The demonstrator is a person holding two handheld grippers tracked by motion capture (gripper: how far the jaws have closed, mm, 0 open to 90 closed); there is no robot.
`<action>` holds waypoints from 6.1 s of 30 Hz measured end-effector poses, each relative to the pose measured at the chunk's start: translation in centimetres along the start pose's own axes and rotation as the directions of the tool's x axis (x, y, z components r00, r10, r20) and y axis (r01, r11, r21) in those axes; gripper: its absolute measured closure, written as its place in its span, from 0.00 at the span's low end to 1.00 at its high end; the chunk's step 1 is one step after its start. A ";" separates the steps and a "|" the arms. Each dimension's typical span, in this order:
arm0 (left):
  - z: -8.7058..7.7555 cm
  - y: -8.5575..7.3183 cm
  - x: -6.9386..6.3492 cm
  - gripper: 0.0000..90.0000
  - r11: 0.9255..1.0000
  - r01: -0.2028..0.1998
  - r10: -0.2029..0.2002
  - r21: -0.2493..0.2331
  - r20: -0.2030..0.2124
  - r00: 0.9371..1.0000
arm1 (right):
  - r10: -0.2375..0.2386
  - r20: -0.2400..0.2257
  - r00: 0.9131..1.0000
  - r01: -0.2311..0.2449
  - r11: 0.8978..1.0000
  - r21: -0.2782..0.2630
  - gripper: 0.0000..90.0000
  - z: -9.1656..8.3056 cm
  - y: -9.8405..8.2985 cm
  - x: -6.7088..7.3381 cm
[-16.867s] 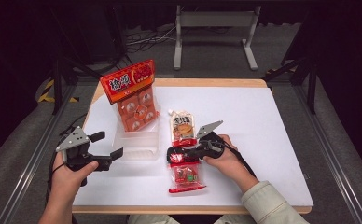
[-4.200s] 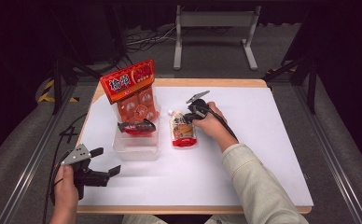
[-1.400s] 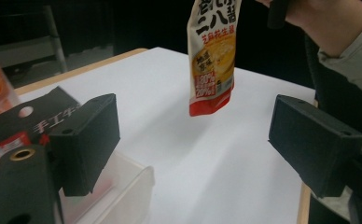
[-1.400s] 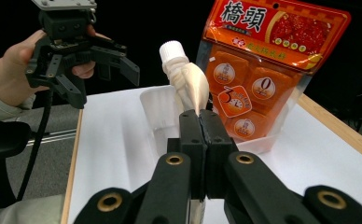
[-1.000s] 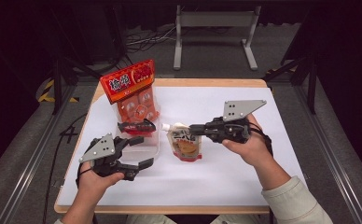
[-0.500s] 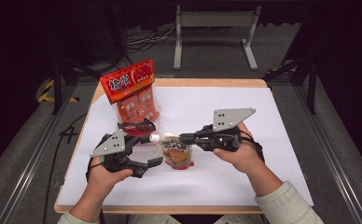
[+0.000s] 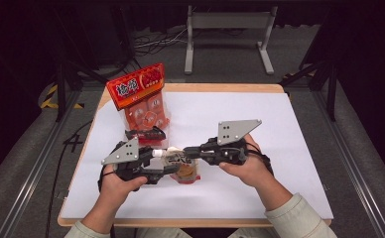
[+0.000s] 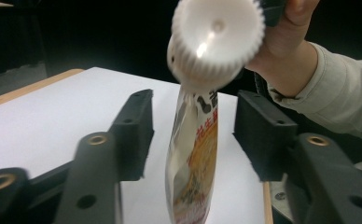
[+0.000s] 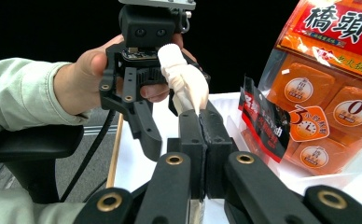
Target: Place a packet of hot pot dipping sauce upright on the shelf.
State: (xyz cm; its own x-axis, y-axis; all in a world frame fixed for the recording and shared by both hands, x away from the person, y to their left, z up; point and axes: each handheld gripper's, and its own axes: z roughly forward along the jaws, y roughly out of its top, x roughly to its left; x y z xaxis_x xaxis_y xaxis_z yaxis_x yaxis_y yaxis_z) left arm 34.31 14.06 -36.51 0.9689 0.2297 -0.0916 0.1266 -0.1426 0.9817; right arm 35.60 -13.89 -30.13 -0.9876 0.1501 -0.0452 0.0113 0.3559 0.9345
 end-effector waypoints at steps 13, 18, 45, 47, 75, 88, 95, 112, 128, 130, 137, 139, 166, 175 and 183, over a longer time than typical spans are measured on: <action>-0.5 0.5 0.0 0.96 1.000 -0.018 0.017 0.015 0.032 0.999 | -0.019 -0.006 1.000 0.019 0.999 -0.027 0.96 0.4 -0.2 0.2; -1.0 0.8 0.2 0.98 0.999 -0.043 0.043 0.033 0.025 0.999 | 0.004 -0.008 1.000 -0.004 0.998 -0.062 0.81 0.0 -0.2 0.2; -5.3 3.2 1.7 0.98 0.997 -0.064 0.065 0.034 -0.039 0.997 | 0.185 0.339 0.923 -0.180 0.983 -0.044 0.44 -9.6 -7.1 -0.7; -5.5 3.3 1.8 0.98 0.998 -0.062 0.064 0.032 -0.053 0.997 | 0.207 0.365 0.908 -0.201 0.978 -0.055 0.42 -10.1 -7.3 -0.8; -8.7 3.4 4.8 0.98 0.996 -0.091 0.091 0.012 -0.269 0.959 | 0.317 0.451 0.835 -0.298 0.948 -0.114 0.36 -12.5 -8.9 -2.0; -8.1 1.8 6.1 0.98 0.998 -0.057 0.060 0.023 -0.224 0.973 | 0.304 0.463 0.832 -0.288 0.952 -0.107 0.36 -12.7 -9.2 -2.3; -7.6 0.7 6.7 0.98 0.999 -0.024 0.034 0.047 -0.215 0.976 | 0.299 0.456 0.838 -0.283 0.953 -0.103 0.36 -12.5 -9.2 -2.4; -6.4 -0.6 7.0 0.97 0.993 0.022 0.004 0.116 -0.222 0.975 | 0.287 0.459 0.841 -0.281 0.956 -0.084 0.35 -12.3 -9.4 -2.5; -6.1 -2.5 7.1 0.95 0.982 0.048 -0.002 0.185 -0.243 0.970 | 0.288 0.446 0.848 -0.277 0.957 -0.090 0.35 -12.1 -9.3 -2.7; -6.3 -2.6 7.2 0.94 0.983 0.054 -0.008 0.178 -0.248 0.969 | 0.288 0.442 0.849 -0.278 0.956 -0.090 0.35 -12.1 -9.3 -2.7; -7.3 -2.9 7.0 0.84 0.983 0.072 -0.025 0.167 -0.269 0.963 | 0.286 0.430 0.857 -0.272 0.958 -0.096 0.34 -11.8 -9.1 -2.8; -7.7 -2.9 6.9 0.81 0.986 0.084 -0.042 0.146 -0.267 0.963 | 0.286 0.423 0.860 -0.271 0.958 -0.096 0.34 -11.7 -9.0 -2.9; -13.3 -3.9 1.2 0.04 0.986 0.120 -0.051 0.113 -0.480 0.876 | 0.228 0.505 0.832 -0.204 0.974 -0.104 0.32 -13.8 -10.1 -0.2; -13.3 -5.7 0.2 0.03 0.979 0.153 -0.067 0.133 -0.502 0.862 | 0.248 0.556 0.793 -0.232 0.967 -0.102 0.31 -15.3 -12.6 1.1; -12.8 -7.7 0.3 0.03 0.972 0.196 -0.102 0.133 -0.512 0.853 | 0.284 0.599 0.749 -0.281 0.954 -0.101 0.31 -16.2 -15.7 2.0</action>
State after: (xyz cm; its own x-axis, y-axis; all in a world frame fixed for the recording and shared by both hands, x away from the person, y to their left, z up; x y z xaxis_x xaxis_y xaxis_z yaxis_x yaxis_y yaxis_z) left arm 30.89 27.54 -41.98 0.7048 0.7033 -0.0925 0.3408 -0.2214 0.9137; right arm 30.93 -34.14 -39.19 -0.6431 0.7655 0.0197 0.2724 0.2047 0.9401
